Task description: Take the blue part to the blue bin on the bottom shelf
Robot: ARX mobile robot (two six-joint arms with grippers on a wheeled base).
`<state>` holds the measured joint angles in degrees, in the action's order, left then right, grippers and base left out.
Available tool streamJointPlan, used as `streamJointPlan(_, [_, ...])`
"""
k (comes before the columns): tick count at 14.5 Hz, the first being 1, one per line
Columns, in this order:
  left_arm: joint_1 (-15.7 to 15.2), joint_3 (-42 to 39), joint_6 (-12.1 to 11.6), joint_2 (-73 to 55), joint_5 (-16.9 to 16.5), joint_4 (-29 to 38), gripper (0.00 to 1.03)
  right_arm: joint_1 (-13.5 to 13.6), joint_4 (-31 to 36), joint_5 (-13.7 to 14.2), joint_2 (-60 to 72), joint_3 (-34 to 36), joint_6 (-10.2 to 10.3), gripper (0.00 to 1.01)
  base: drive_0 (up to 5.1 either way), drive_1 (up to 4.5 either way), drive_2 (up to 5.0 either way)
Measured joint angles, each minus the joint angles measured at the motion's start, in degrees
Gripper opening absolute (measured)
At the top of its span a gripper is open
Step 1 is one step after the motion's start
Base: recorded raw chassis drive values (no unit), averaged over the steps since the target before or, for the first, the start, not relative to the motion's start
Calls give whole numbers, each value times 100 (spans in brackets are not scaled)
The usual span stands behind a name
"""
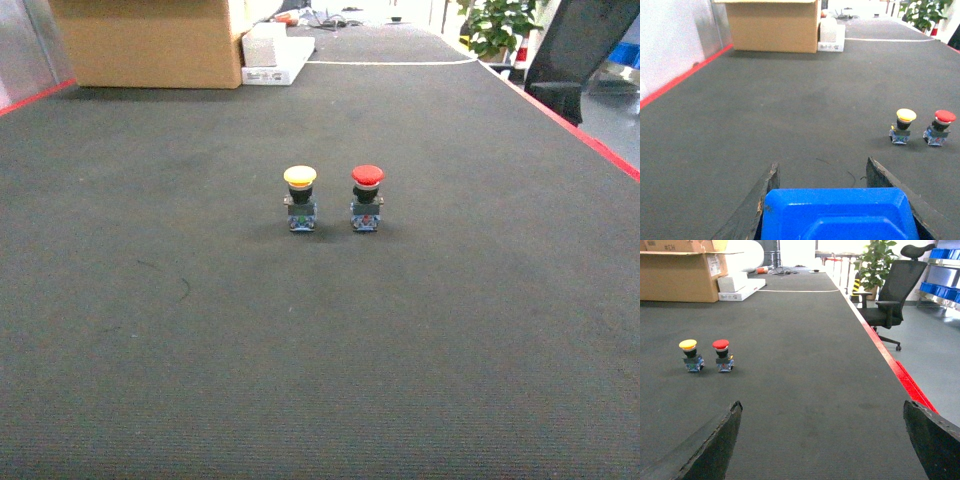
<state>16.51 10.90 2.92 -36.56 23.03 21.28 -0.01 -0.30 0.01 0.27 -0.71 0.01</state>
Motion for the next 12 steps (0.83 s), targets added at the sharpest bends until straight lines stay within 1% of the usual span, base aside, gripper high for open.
streamJointPlan(1, [374, 0, -140, 1108, 391, -813, 44, 0, 0, 0, 0, 0, 0, 98, 0, 0, 0])
streamJointPlan(2, [608, -11, -140, 2177, 708, -1530, 44, 0, 0, 0, 0, 0, 0, 98, 0, 0, 0])
streamJointPlan(3, [415, -33, -20, 2623, 704, -1893, 44, 0, 2, 0, 0, 0, 0, 98, 0, 0, 0])
streamJointPlan(4, [302, -101, 72, 2667, 673, -1967, 44, 0, 0, 0, 0, 0, 0, 98, 0, 0, 0])
streamJointPlan(5, [304, -157, 116, 2660, 601, -2070, 44, 0, 0, 0, 0, 0, 0, 98, 0, 0, 0])
streamJointPlan(12, [308, -205, 116, 2671, 610, -2050, 43, 0, 0, 0, 0, 0, 0, 98, 0, 0, 0])
